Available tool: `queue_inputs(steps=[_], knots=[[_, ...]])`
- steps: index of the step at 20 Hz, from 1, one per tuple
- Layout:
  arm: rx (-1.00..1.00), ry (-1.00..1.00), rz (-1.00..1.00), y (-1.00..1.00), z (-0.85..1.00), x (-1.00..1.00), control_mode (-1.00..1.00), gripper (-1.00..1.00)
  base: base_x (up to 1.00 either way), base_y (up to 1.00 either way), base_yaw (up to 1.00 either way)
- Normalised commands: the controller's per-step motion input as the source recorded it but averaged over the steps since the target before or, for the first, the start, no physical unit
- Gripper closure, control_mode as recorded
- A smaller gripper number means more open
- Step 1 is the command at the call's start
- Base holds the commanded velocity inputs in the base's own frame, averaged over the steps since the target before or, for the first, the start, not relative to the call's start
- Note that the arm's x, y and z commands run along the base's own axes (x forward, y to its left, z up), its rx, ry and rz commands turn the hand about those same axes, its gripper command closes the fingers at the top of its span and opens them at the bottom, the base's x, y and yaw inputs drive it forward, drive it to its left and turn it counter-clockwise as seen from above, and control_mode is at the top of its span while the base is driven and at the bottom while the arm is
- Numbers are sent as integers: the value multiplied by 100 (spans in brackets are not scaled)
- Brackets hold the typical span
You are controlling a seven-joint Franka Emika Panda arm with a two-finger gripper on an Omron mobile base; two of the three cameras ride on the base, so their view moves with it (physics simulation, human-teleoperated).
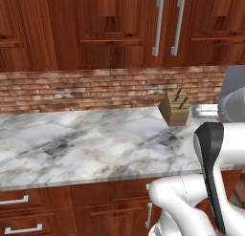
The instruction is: Close all open cabinet doors.
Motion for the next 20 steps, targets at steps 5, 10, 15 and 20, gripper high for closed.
queue_inputs(steps=[5, 10, 15, 20], knots=[[0, 2, 0, 0, -5, 0, -100, -100, 0, 0, 0], [0, 0, 0, 0, 0, 0, -100, -100, 0, 0, 0], [0, 0, 0, 0, 0, 0, -100, -100, 0, 0, 0], [0, 0, 0, 0, 0, 0, -100, -100, 0, 0, 0]])
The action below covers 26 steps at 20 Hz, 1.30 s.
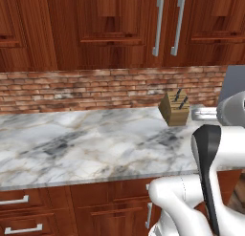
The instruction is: Close all open cabinet doors.
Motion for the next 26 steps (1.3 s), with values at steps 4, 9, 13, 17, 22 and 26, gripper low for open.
queue_inputs(steps=[4, 9, 13, 17, 22, 26], knots=[[0, 0, 0, 0, 0, 0, -100, -100, 0, 0, 0], [0, 0, 0, 0, 0, 0, 100, -100, -2, 0, 0], [0, 0, 0, 0, 0, 0, 100, -100, -38, -9, -13], [0, 0, 0, 0, 0, 0, 100, -100, -42, -27, -38], [0, 0, 0, 0, 0, 0, 100, -100, -71, -41, -40], [0, 0, 0, 0, 0, 0, 100, -100, -42, -48, -43]])
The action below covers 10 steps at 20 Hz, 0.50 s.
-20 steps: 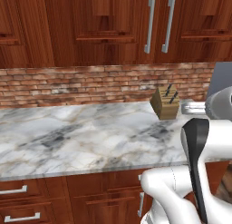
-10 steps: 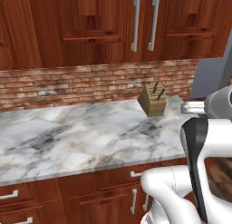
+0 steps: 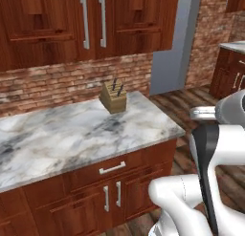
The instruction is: Close all open cabinet doors.
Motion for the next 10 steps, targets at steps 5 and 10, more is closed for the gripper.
queue_inputs(steps=[5, 10], knots=[[0, 0, 0, 0, 0, 0, 100, -100, -22, -50, -45], [0, 0, 0, 0, 0, 0, 100, -100, 1, -50, -43]])
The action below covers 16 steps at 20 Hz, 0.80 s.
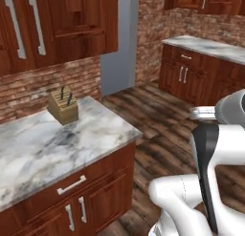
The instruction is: Close all open cabinet doors.
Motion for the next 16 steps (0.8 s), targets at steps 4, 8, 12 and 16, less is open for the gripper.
queue_inputs(steps=[4, 8, 12, 16], knots=[[0, 0, 0, 0, 0, 0, 100, -100, 17, -51, -35], [0, 0, 0, 0, 0, 0, 100, -100, 41, -58, -29], [0, 0, 0, 0, 0, 0, 100, -100, 60, -68, -18], [0, 0, 0, 0, 0, 0, 100, -100, 67, -71, -13]])
